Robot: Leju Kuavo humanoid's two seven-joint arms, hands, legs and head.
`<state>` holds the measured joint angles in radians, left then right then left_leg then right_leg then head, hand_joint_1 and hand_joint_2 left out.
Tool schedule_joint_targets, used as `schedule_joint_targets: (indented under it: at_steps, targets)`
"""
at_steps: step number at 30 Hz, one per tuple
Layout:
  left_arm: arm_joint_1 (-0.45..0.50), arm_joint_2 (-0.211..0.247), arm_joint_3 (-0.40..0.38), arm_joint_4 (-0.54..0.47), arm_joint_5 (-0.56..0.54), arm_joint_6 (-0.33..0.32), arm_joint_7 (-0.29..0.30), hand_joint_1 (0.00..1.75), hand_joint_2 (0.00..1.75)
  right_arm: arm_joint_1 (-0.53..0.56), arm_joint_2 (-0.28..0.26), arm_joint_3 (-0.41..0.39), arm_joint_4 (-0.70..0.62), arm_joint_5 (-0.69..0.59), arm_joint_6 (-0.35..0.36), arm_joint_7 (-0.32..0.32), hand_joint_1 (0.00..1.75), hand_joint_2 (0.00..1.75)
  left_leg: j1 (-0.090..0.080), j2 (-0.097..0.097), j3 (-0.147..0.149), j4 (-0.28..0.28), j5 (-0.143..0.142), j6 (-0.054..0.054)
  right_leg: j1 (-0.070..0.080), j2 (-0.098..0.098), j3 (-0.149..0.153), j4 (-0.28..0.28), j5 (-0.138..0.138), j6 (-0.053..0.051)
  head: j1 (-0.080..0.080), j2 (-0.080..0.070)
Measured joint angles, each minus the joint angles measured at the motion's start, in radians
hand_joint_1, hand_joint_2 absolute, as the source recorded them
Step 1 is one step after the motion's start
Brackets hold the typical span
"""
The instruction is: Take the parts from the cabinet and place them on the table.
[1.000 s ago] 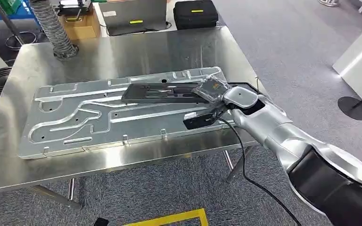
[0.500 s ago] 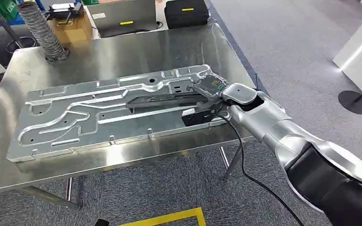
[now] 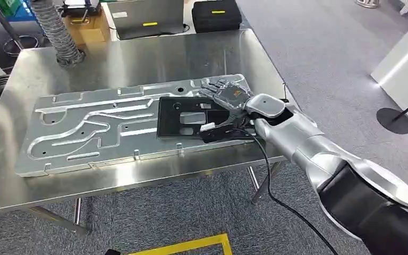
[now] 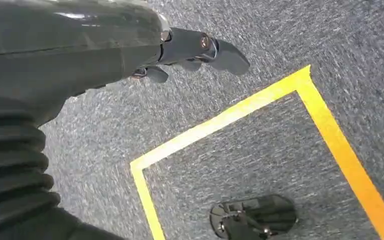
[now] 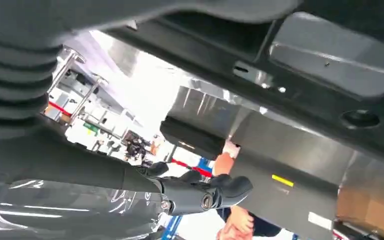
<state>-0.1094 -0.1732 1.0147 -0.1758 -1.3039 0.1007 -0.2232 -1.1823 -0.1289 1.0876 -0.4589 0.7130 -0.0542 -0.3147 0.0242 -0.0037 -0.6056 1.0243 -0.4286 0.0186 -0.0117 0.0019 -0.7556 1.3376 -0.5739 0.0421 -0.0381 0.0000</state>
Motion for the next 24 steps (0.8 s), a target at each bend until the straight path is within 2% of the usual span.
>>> schedule_joint_targets:
  at_steps: [1,2,4,5,8,9,10,11,12,13,14,15,16,17,19,20,23,24]
  targets:
    - [0.000,0.000,0.000,0.000,0.000,0.000,-0.001,0.00,0.00,0.001,0.000,0.000,0.002,0.000,0.000,0.000,0.00,0.00,0.000,0.000,0.001,0.000,0.000,0.000,-0.003,0.000,0.013,-0.028,0.026,0.000,0.000,0.000]
    - [0.000,0.000,0.000,0.000,0.000,0.000,-0.001,0.00,0.00,0.000,0.000,-0.002,0.002,0.000,-0.001,0.000,0.00,0.00,0.000,-0.001,0.002,0.001,0.000,0.000,-0.003,-0.001,0.047,-0.093,0.065,-0.002,0.000,0.000]
    - [-0.002,0.000,0.000,0.000,-0.001,0.000,-0.001,0.00,0.00,-0.004,0.000,-0.006,0.002,0.000,-0.003,-0.002,0.00,0.00,0.000,-0.001,0.005,0.001,-0.001,-0.005,-0.002,-0.001,0.139,-0.281,0.149,-0.011,0.000,0.000]
    - [-0.003,0.000,0.000,0.000,-0.003,0.000,-0.001,0.00,0.00,-0.006,0.000,-0.009,0.002,0.000,-0.005,-0.002,0.00,0.00,-0.004,-0.001,0.001,0.000,0.000,-0.011,0.004,-0.001,0.158,-0.314,0.135,-0.018,0.000,0.000]
    - [-0.002,0.000,0.000,0.000,-0.003,-0.001,-0.001,0.00,0.00,-0.003,0.002,-0.010,0.002,0.000,-0.006,-0.002,0.00,0.00,-0.002,0.000,-0.002,-0.005,0.005,-0.028,0.011,0.000,0.149,-0.320,0.138,-0.030,0.000,0.000]
    - [-0.003,0.000,0.000,0.000,-0.003,-0.001,-0.001,0.00,0.00,-0.004,0.002,-0.011,0.002,0.000,-0.007,-0.002,0.00,0.00,-0.004,-0.001,0.000,-0.008,0.007,-0.036,0.010,0.000,0.151,-0.327,0.142,-0.038,0.000,0.000]
    - [-0.003,0.000,0.000,0.000,-0.003,-0.001,-0.001,0.00,0.00,-0.004,0.003,-0.012,0.002,0.000,-0.007,-0.002,0.00,0.00,-0.002,0.001,-0.004,0.002,-0.004,-0.040,0.000,-0.004,0.157,-0.338,0.149,-0.046,0.000,0.000]
    - [-0.003,0.001,0.000,0.000,-0.003,-0.001,-0.001,0.00,0.00,-0.005,0.004,-0.012,0.002,0.000,-0.008,-0.002,0.00,0.00,-0.003,0.001,-0.019,0.037,-0.032,-0.041,0.001,-0.003,0.159,-0.342,0.151,-0.053,0.000,0.000]
    - [-0.003,0.002,0.000,0.000,-0.003,-0.001,-0.001,0.00,0.00,-0.005,0.006,-0.012,0.002,-0.001,-0.010,-0.003,0.00,0.00,-0.003,0.001,-0.046,0.103,-0.071,-0.042,0.002,-0.003,0.158,-0.342,0.153,-0.056,0.000,0.000]
    - [-0.002,0.003,0.000,0.000,-0.003,-0.001,-0.001,0.00,0.00,-0.002,0.009,-0.012,0.002,-0.002,-0.011,-0.003,0.00,0.00,-0.003,0.000,-0.085,0.193,-0.113,-0.043,0.004,-0.003,0.158,-0.342,0.152,-0.058,0.000,0.000]
    - [-0.002,0.003,0.000,0.000,-0.003,-0.001,0.000,0.00,0.00,0.001,0.010,-0.012,0.002,-0.003,-0.013,-0.005,0.00,0.00,-0.003,0.000,-0.118,0.266,-0.140,-0.045,0.006,-0.003,0.157,-0.342,0.152,-0.059,0.000,0.000]
    - [-0.002,0.003,0.000,0.000,-0.003,-0.001,0.000,0.00,0.00,0.005,0.011,-0.013,0.002,-0.003,-0.015,-0.007,0.00,0.00,-0.003,0.001,-0.137,0.307,-0.145,-0.045,0.008,-0.003,0.157,-0.341,0.152,-0.059,0.000,0.000]
    - [-0.001,0.004,0.000,0.000,-0.003,-0.002,0.000,0.00,0.00,0.007,0.011,-0.014,0.002,-0.004,-0.016,-0.009,0.00,0.00,-0.003,0.001,-0.133,0.299,-0.129,-0.045,0.008,-0.002,0.158,-0.339,0.152,-0.059,0.000,0.000]
    - [-0.001,0.004,0.000,0.000,-0.003,-0.003,0.000,0.00,0.00,0.007,0.011,-0.016,0.001,-0.004,-0.017,-0.011,0.00,0.00,-0.003,0.001,-0.107,0.245,-0.093,-0.044,0.008,-0.002,0.157,-0.337,0.151,-0.059,0.000,0.000]
    - [-0.002,0.005,0.000,0.000,-0.005,-0.004,0.002,0.00,0.00,0.002,0.010,-0.024,0.000,-0.004,-0.019,-0.010,0.00,0.00,-0.002,0.001,-0.017,0.065,-0.008,-0.038,0.008,-0.001,0.158,-0.329,0.147,-0.053,0.000,0.000]
    - [-0.002,0.005,0.000,0.000,-0.006,-0.005,0.002,0.00,0.00,-0.002,0.010,-0.028,0.000,-0.004,-0.019,-0.009,0.00,0.00,-0.004,0.000,0.008,0.016,-0.014,-0.033,0.012,0.000,0.153,-0.323,0.143,-0.047,0.000,0.000]
    - [0.000,0.005,0.000,0.000,-0.010,-0.010,0.002,0.00,0.00,-0.008,-0.007,-0.041,-0.006,-0.003,-0.021,0.003,0.00,0.00,-0.010,-0.001,0.006,0.009,-0.012,-0.020,0.014,0.001,0.146,-0.322,0.148,-0.033,0.000,0.000]
    - [0.000,0.006,0.000,0.000,-0.014,-0.011,0.002,0.00,0.00,-0.010,-0.013,-0.045,-0.010,-0.003,-0.021,0.007,0.00,0.00,-0.010,-0.002,0.006,0.006,-0.008,-0.012,0.013,0.000,0.146,-0.323,0.149,-0.026,0.000,0.000]
